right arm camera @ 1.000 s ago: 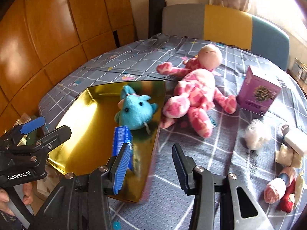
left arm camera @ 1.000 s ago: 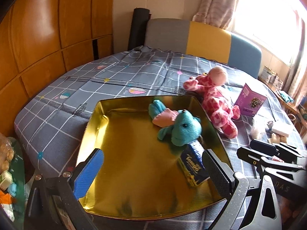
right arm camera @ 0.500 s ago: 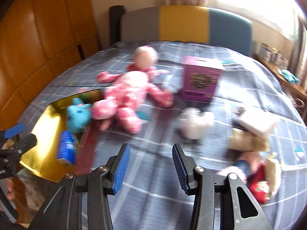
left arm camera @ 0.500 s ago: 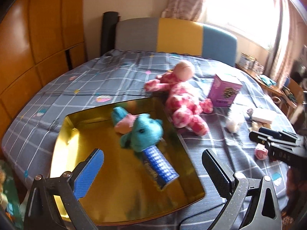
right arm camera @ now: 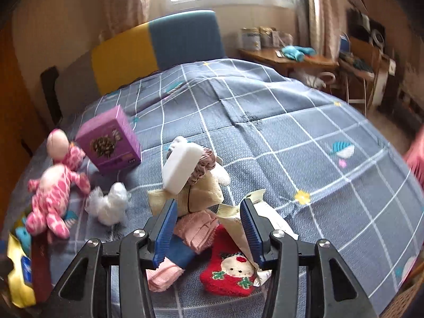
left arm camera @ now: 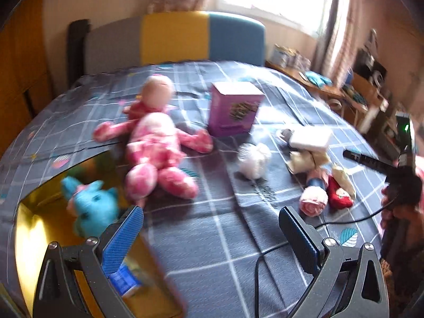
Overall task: Organize soft objects
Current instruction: 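Move the left gripper back toward the white plastic bag bundle, then grasp the white plastic bag with the left gripper while the right gripper grasps the white sponge, then place the plastic bag in the gold tray and open the left gripper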
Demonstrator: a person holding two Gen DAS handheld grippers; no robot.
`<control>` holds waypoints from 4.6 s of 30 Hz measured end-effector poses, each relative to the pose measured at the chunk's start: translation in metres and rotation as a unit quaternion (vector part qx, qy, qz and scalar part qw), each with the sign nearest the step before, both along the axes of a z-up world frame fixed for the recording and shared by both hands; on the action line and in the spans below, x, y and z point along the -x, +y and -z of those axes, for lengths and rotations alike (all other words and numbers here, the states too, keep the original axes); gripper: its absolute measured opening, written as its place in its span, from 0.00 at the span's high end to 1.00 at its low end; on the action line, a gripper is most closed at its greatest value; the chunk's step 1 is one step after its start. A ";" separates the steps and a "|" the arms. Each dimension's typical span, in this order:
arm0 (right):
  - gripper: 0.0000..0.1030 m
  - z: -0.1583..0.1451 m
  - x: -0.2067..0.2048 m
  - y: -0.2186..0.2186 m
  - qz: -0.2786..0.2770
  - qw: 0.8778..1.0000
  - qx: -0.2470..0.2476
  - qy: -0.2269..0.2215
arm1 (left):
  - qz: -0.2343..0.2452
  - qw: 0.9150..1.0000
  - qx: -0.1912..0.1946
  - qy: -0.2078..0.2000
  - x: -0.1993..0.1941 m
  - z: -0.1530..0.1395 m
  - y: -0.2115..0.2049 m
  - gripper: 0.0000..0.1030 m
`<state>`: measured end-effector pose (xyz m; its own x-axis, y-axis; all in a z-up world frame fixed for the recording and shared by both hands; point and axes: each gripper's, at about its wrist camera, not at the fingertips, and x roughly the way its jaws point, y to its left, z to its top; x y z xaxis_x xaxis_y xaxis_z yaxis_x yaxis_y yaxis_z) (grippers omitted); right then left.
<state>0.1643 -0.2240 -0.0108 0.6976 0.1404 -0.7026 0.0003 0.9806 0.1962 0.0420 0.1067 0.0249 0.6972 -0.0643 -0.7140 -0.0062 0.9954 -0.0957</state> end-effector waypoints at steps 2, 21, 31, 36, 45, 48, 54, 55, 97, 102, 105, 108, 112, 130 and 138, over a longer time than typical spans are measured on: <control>0.50 -0.005 0.003 -0.004 0.000 1.000 -0.006 -0.010 | 0.020 1.000 -0.014 0.013 -0.016 0.004 -0.016 0.00; 0.47 0.002 -0.003 -0.005 -0.016 0.999 -0.047 0.009 | 0.147 0.979 -0.123 0.070 -0.164 0.064 -0.113 0.02; 0.47 0.005 -0.006 -0.007 -0.013 0.999 -0.049 0.016 | 0.159 0.971 -0.116 0.133 -0.202 0.110 -0.130 0.63; 0.47 0.005 -0.007 -0.005 -0.017 0.999 -0.043 0.018 | 0.162 0.977 -0.062 0.125 -0.182 0.103 -0.117 0.63; 0.45 -0.004 -0.007 0.023 -0.079 0.997 0.016 0.012 | 0.145 0.985 0.007 0.088 -0.102 0.063 -0.084 0.62; 0.31 -0.026 -0.016 0.047 -0.144 0.985 0.092 -0.006 | 0.142 0.987 0.011 0.072 -0.075 0.053 -0.073 0.62; 0.19 -0.040 -0.068 0.096 -0.259 0.933 0.246 0.033 | 0.132 0.988 0.051 0.062 -0.047 0.038 -0.051 0.62; 0.19 -0.033 -0.078 0.105 -0.276 0.920 0.271 0.055 | 0.130 0.988 0.056 0.059 -0.045 0.036 -0.048 0.62; 0.45 0.102 0.033 0.197 -0.311 0.936 0.094 0.136 | -0.189 0.976 0.111 0.012 0.078 0.013 0.174 0.62; 0.44 0.102 0.031 0.202 -0.312 0.935 0.104 0.135 | -0.234 0.965 0.111 0.039 0.071 0.034 0.208 0.62; 0.44 0.100 0.035 0.199 -0.311 0.935 0.105 0.131 | -0.243 0.962 0.116 0.050 0.056 0.044 0.219 0.62; 0.44 0.100 0.037 0.198 -0.311 0.936 0.107 0.123 | -0.247 0.960 0.117 0.057 0.039 0.051 0.226 0.62; 0.44 0.099 0.038 0.196 -0.312 0.936 0.109 0.119 | -0.249 0.959 0.108 0.081 0.012 0.067 0.234 0.61; 0.44 0.098 0.041 0.196 -0.302 0.941 0.111 0.104 | -0.293 0.955 0.024 0.047 0.009 0.059 0.230 0.00; 0.44 0.098 0.044 0.194 -0.296 0.945 0.109 0.089 | -0.310 0.950 -0.027 -0.019 0.059 0.026 0.195 0.00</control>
